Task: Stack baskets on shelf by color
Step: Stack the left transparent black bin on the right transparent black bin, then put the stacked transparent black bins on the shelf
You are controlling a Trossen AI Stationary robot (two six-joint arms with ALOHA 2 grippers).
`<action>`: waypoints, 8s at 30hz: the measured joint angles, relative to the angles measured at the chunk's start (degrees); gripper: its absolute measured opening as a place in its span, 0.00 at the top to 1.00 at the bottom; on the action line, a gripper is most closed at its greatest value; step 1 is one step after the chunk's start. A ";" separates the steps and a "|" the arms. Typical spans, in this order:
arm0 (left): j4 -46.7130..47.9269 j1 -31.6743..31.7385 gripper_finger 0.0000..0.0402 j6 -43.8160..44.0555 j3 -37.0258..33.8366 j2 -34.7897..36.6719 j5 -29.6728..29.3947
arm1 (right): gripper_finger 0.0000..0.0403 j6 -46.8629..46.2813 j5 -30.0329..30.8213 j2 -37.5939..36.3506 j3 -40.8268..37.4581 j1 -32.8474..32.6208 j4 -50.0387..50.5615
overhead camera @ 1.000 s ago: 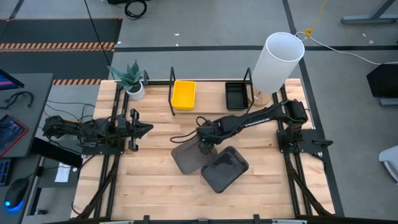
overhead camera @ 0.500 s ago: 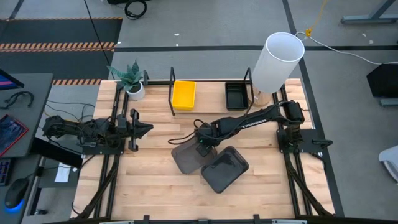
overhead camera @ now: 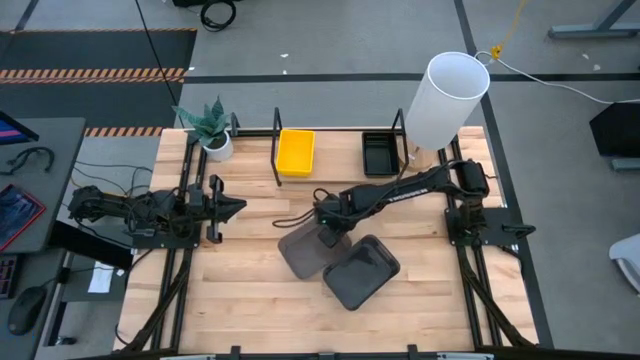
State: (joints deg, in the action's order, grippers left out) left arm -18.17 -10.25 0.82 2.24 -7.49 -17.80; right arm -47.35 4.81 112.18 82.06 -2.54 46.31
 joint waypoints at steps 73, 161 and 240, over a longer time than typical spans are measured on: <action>0.00 0.01 0.91 0.02 0.02 0.02 0.00 | 1.00 -20.01 -6.41 -28.87 -12.19 -14.30 9.64; -0.31 -0.02 0.93 0.01 0.00 0.00 0.00 | 0.71 13.80 9.02 -1.38 11.67 -10.64 21.75; 0.02 0.00 0.93 0.00 0.00 -1.02 0.02 | 0.67 18.82 1.42 1.99 26.71 -17.18 22.58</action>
State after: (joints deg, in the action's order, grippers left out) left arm -18.15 -10.25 0.82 2.25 -8.51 -17.79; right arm -28.53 6.23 114.17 108.77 -19.73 68.89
